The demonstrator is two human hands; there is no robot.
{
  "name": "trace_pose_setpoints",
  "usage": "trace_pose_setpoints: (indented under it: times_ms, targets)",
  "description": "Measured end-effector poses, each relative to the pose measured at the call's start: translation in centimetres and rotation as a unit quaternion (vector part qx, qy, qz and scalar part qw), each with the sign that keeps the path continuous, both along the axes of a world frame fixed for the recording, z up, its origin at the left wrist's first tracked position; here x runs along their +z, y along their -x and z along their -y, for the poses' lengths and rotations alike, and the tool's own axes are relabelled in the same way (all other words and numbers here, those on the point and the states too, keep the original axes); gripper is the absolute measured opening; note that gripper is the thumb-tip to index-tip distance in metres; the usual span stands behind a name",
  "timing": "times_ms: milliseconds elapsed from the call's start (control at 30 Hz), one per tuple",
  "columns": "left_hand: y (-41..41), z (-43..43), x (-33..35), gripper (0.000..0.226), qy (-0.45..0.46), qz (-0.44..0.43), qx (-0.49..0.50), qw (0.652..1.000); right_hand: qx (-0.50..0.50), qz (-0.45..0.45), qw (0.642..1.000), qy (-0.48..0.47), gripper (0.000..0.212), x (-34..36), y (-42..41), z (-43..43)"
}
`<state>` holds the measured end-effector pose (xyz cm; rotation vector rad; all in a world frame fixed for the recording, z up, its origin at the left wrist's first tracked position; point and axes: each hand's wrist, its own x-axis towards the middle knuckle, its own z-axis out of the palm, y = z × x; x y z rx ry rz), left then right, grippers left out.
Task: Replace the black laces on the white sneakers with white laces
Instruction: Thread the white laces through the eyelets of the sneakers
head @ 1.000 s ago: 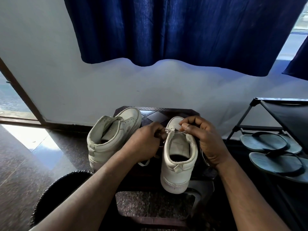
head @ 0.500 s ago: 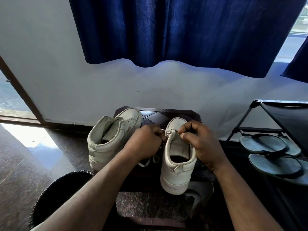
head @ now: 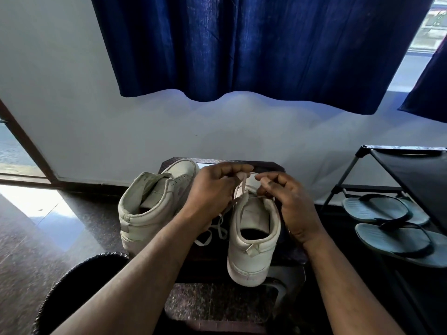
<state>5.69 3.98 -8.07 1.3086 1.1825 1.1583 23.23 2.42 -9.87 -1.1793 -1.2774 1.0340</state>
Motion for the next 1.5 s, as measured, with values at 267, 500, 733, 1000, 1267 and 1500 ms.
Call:
trace_pose_setpoints:
  times_ms: [267,500,733,1000,1267,1500]
  targets:
    - [-1.3,0.1,0.8,0.051,-0.120,-0.058,-0.093,0.987,0.042,0.004,0.999,0.012,0.014,0.4,0.9,-0.2]
    - [-0.5,0.0,0.9,0.026,-0.067,-0.004,-0.111,0.992,0.043,-0.179,0.983,0.014,0.003,1.0,-0.4,0.0]
    - [-0.4,-0.6,-0.1,0.004,-0.031,-0.122,-0.120,0.985,0.034,-0.362,0.931,-0.021,0.013,2.0,-3.1,0.1]
    - [-0.4,-0.7,0.2,0.008,0.010,-0.060,-0.125,0.990,0.041,-0.423,0.903,-0.058,0.020,2.1,-4.4,0.3]
    - [-0.6,-1.0,-0.2,0.006,0.001,-0.065,-0.089,0.994,-0.276,0.062,0.949,-0.143,0.042,-0.1,-1.9,-0.2]
    - [-0.9,-0.7,-0.1,0.012,-0.043,-0.084,-0.106,0.990,-0.125,0.275,0.948,-0.102,0.026,-0.1,0.5,0.1]
